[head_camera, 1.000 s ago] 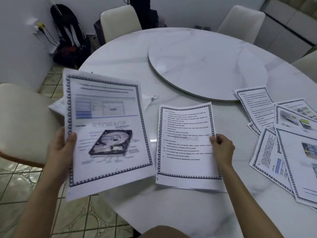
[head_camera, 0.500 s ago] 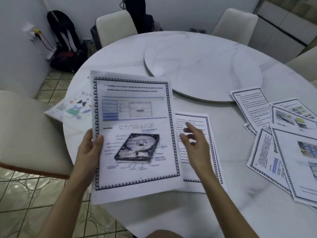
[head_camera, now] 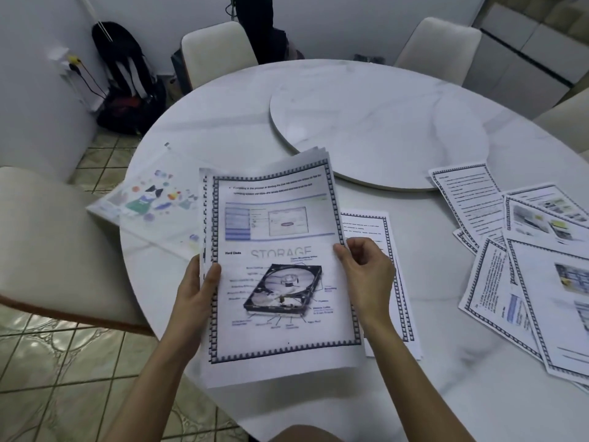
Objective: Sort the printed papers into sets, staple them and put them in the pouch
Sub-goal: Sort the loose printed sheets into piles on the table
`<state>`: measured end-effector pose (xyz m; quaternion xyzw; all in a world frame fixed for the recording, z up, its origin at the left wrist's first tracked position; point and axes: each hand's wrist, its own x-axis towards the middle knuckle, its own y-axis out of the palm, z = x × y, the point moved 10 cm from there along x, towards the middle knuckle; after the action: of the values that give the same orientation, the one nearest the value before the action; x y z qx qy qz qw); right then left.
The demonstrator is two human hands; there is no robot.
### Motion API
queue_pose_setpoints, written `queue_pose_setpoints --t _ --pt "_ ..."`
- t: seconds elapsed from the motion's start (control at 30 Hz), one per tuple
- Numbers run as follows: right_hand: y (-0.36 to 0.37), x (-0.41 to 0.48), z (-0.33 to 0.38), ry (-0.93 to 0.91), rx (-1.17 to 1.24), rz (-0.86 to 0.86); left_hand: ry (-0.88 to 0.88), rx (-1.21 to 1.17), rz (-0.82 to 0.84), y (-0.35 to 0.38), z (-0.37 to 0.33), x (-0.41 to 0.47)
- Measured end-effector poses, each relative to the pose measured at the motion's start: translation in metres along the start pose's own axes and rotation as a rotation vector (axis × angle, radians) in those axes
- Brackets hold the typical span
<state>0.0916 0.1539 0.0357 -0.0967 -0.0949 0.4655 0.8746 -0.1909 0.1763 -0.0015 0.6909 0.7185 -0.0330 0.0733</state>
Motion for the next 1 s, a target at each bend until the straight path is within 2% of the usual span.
queue_pose_setpoints --t 0.2,0.37,0.57,0.9,1.0 --pt "0.008 0.007 -0.022 -0.007 -0.064 0.031 -0.066 0.009 -0.046 -0.009 0.028 -0.002" --pt "0.005 0.012 -0.039 0.016 -0.081 -0.023 -0.094 0.069 -0.08 -0.016 0.045 -0.004" --pt "0.006 0.015 -0.063 0.099 -0.067 -0.021 -0.133 0.116 -0.094 -0.023 0.058 -0.003" --pt "0.035 0.015 -0.075 0.046 -0.326 0.108 -0.186 0.178 -0.064 -0.02 0.069 -0.002" --pt "0.043 0.016 -0.081 0.072 -0.337 0.154 -0.179 0.181 -0.064 -0.019 0.068 -0.002"
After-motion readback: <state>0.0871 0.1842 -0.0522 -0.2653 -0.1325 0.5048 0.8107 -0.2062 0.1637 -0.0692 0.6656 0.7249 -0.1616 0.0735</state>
